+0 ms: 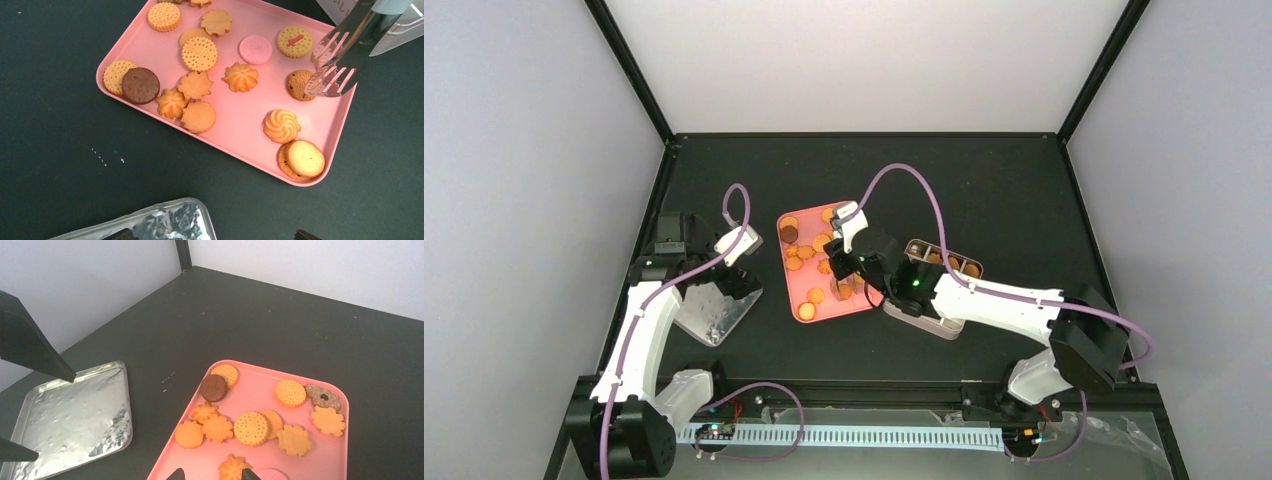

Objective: Pack the cookies
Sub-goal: Adjust the fake cookies on the plate.

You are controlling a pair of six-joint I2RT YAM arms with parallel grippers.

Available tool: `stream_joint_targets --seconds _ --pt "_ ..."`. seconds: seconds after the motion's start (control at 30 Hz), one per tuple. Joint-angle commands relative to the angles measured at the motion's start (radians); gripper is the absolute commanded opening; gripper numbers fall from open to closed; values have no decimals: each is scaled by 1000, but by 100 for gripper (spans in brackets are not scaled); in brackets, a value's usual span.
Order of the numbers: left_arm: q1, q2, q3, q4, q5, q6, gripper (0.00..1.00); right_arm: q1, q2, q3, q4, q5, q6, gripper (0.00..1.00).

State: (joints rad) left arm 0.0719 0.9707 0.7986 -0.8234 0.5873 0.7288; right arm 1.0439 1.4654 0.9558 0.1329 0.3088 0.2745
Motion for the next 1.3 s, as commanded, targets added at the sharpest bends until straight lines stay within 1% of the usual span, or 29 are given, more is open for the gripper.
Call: stream_joint_targets --seconds 0.0,0.33,0.6,0.83,0.93,1.13,1.27 --pt "8 -8 34 -23 6 4 84 7 44 42 69 22 -13 29" --pt "7 -7 36 -24 5 7 84 6 94 50 83 26 -23 29" --pt "7 -2 36 -19 6 2 84 8 72 -2 57 63 -53 33" --pt "6 0 46 -23 8 1 84 27 59 -6 25 111 -86 34" --pt "7 0 51 -28 10 0 84 36 72 -1 16 105 -68 29" --pt "7 -4 53 -31 4 1 84 57 77 26 -6 111 -40 11" --pt "7 -2 60 -33 5 1 84 59 40 54 -30 133 -41 7"
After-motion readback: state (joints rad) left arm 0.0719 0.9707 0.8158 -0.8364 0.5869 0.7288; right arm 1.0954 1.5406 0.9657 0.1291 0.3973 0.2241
